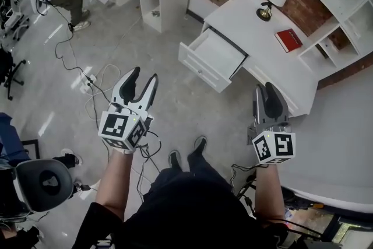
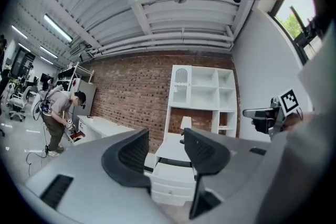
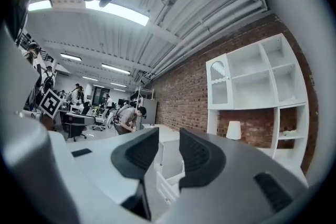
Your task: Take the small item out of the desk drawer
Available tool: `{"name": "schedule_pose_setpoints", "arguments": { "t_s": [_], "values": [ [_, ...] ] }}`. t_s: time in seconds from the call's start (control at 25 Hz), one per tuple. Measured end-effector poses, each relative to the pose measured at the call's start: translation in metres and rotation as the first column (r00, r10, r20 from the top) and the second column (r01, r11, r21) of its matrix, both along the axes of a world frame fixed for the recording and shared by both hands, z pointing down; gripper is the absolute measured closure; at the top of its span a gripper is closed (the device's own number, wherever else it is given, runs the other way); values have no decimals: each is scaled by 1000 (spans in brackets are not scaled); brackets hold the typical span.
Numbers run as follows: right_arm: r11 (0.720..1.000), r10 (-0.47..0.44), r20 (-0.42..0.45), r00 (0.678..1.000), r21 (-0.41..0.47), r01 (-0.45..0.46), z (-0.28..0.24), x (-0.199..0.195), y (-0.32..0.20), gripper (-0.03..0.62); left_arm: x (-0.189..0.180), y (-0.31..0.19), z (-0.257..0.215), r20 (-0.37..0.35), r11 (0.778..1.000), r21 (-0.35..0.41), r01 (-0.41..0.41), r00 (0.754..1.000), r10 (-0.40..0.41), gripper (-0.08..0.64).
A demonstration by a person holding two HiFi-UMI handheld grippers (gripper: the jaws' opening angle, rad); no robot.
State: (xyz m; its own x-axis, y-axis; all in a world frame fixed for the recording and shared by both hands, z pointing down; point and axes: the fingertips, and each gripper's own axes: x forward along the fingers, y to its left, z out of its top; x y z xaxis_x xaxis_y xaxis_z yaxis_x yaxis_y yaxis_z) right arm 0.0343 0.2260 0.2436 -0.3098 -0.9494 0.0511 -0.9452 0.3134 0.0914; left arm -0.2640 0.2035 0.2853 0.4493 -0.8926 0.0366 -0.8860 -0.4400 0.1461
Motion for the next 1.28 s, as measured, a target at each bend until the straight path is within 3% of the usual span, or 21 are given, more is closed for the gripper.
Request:
{"name": "schedule_pose_setpoints", "arguments": {
  "t_s": [0.44,0.64,1.0,1.28],
  "values": [
    [997,-74,42,996,8,74,11,0,-60,476,4,-41,0,51,998,-12,58,997,-58,367],
    [996,-93,18,996,14,92,19,18,-105,476,25,-81,10,26,996,-55,68,997,-67,367],
    [988,-141,103,985,-45,146,49,47,-179,483,64,-142,15,80,990,-79,115,991,-109,367],
    [982,-180,146,973,-28,186,42,70,-223,489,88,-170,9,73,985,-97,145,988,-138,367]
  ]
}}
